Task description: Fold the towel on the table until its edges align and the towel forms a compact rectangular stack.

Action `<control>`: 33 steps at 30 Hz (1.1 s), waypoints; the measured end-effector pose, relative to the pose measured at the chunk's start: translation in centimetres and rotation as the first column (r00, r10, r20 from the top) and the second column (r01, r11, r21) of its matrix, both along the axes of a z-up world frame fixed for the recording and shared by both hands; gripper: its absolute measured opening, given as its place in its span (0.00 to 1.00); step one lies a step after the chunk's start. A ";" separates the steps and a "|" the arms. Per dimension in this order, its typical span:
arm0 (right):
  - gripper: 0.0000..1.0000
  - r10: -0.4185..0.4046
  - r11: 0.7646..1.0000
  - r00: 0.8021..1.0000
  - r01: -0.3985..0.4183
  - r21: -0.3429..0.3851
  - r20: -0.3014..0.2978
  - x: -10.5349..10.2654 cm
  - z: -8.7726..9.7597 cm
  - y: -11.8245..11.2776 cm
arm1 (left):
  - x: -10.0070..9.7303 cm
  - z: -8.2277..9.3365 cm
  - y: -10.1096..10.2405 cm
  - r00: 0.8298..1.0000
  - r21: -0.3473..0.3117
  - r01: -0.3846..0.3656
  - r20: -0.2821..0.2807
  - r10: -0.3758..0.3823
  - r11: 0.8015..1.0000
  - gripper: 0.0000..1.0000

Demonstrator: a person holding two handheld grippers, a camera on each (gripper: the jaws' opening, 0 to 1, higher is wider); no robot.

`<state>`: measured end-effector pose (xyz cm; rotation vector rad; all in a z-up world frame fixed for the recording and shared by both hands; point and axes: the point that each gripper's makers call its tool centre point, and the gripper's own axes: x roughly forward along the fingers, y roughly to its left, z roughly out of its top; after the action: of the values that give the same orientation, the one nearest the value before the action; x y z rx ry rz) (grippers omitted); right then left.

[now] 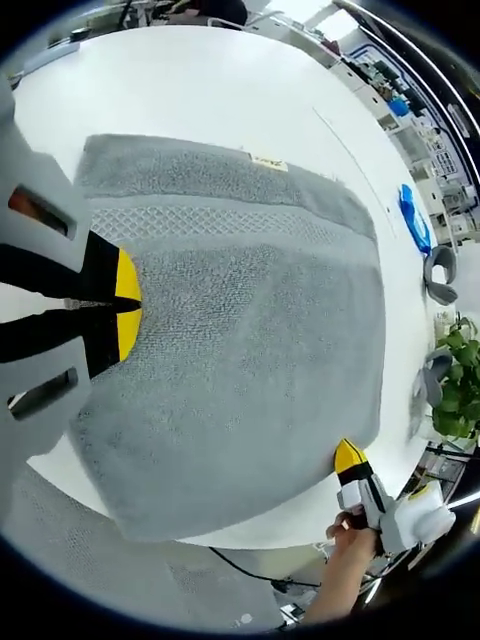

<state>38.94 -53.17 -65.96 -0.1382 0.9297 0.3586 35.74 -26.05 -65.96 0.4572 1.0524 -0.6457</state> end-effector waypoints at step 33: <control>0.00 -0.065 0.997 0.998 0.066 0.042 -0.007 -2.6 0.0 -0.2 | 1.8 0.0 -0.9 0.999 0.014 0.047 -0.012 -0.047 0.999 0.01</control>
<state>36.29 -53.35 -65.94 -0.0675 0.9297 0.3179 37.49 -26.90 -65.94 0.4924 1.0602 -0.6837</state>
